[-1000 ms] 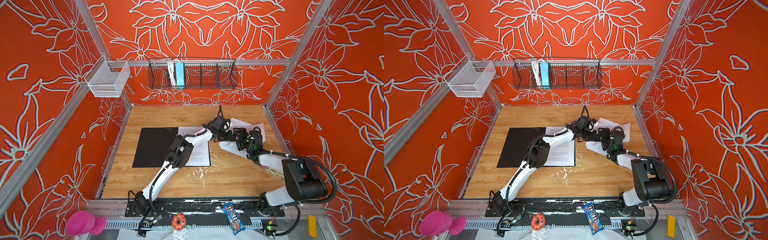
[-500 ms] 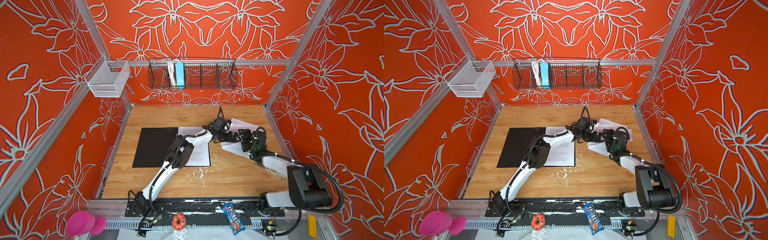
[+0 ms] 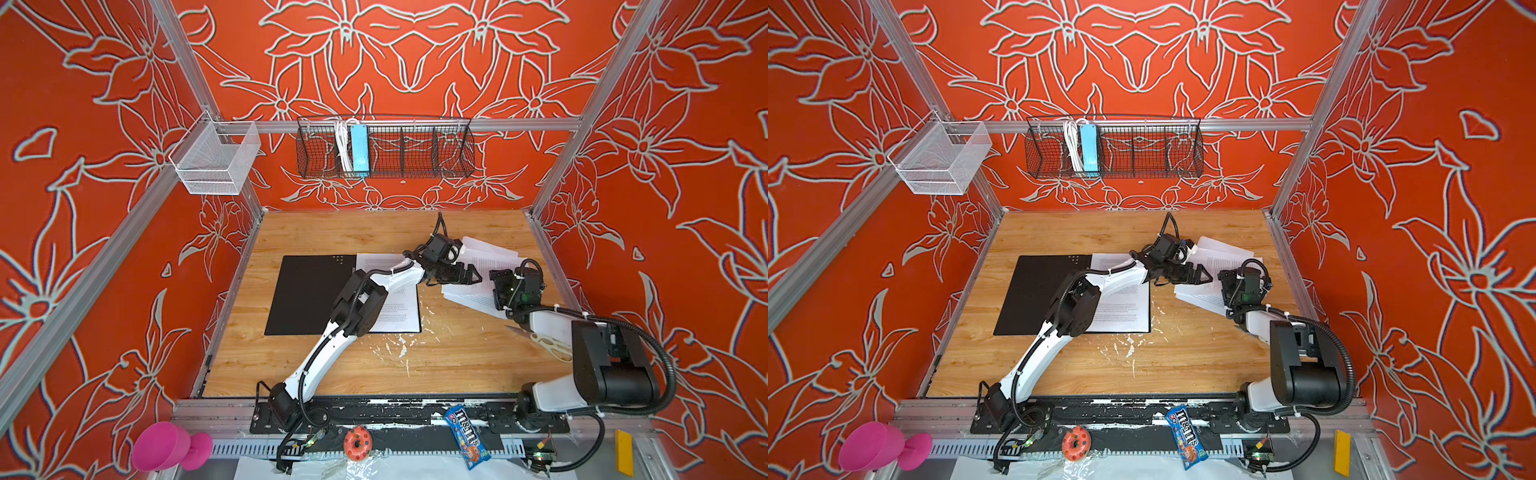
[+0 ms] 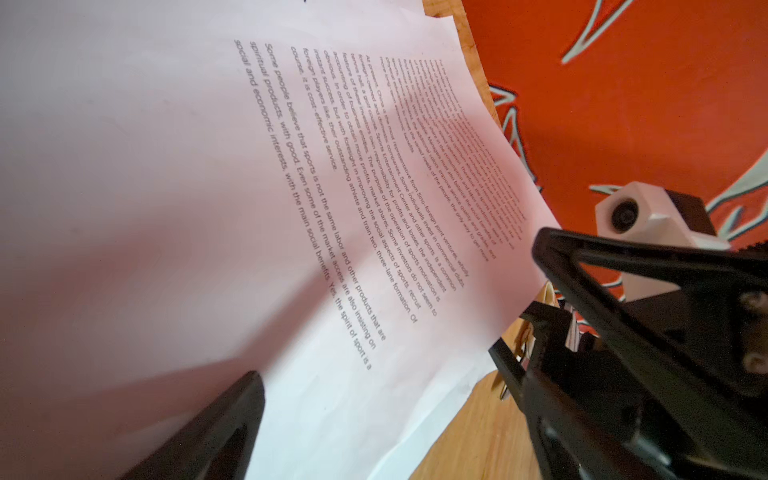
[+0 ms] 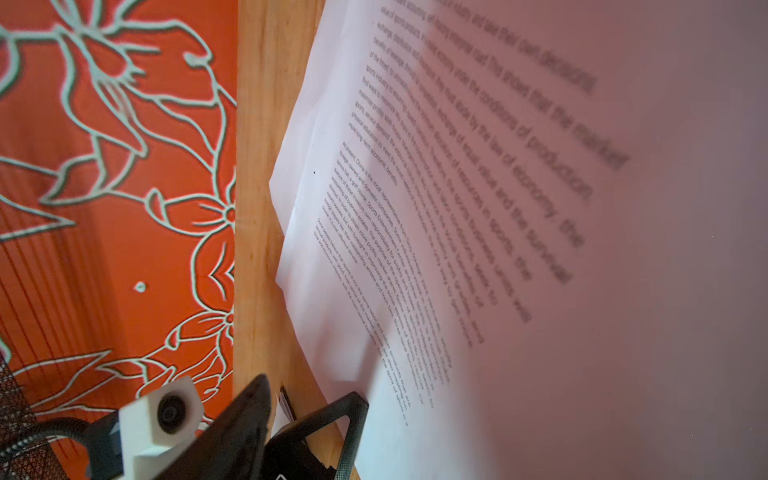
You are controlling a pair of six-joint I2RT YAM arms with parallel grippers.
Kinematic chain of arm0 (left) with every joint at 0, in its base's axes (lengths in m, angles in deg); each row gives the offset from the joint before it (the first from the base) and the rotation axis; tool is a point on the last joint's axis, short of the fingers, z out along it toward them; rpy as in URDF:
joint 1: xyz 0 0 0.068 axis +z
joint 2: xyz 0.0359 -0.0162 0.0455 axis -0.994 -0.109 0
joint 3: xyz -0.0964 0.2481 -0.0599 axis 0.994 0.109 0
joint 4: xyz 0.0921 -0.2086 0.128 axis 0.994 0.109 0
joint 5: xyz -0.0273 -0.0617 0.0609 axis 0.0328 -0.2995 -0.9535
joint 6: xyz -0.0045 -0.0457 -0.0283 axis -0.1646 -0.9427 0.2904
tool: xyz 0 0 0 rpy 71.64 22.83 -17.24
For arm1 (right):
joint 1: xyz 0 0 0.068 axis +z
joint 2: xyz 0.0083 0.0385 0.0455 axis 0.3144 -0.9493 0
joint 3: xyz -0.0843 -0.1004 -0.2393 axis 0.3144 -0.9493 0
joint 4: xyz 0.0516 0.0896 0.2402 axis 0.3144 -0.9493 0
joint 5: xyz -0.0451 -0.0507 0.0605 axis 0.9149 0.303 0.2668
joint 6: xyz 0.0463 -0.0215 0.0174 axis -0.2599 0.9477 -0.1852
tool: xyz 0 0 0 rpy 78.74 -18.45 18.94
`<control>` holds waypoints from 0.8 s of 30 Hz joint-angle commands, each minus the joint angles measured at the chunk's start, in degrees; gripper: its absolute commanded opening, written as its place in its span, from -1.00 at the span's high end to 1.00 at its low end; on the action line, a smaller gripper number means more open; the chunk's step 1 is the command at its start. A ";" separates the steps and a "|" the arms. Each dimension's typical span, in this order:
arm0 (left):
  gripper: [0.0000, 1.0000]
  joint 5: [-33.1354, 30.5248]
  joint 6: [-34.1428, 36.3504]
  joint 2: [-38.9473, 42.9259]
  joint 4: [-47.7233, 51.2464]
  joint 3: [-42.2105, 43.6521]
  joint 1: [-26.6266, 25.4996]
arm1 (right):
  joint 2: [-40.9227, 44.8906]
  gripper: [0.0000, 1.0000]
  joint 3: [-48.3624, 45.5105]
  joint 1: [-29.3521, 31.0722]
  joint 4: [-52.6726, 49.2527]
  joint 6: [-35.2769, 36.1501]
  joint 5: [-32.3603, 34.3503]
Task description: Put the files into the folder
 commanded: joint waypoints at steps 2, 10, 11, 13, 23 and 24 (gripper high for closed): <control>-0.95 -1.84 -1.45 -4.07 9.86 3.00 0.37 | -2.10 -0.11 -1.15 0.02 2.43 -0.96 -0.66; -0.95 -1.67 -1.39 -4.29 9.87 2.87 0.38 | -2.85 0.15 -0.83 1.86 2.34 -2.11 0.80; -0.96 -1.63 -1.37 -4.29 9.78 2.85 0.37 | -2.75 0.27 -0.79 2.00 2.20 -2.24 0.95; -0.95 -1.55 -1.48 -4.33 9.80 2.85 0.38 | -2.65 0.39 -0.77 2.32 1.64 -2.44 1.65; -0.95 -1.41 -1.32 -4.11 10.00 2.98 0.43 | -3.52 0.62 -0.96 3.32 1.11 -3.25 2.56; -0.95 -1.41 -1.36 -4.03 9.95 2.99 0.45 | -3.55 0.64 -0.95 3.34 1.02 -3.27 2.76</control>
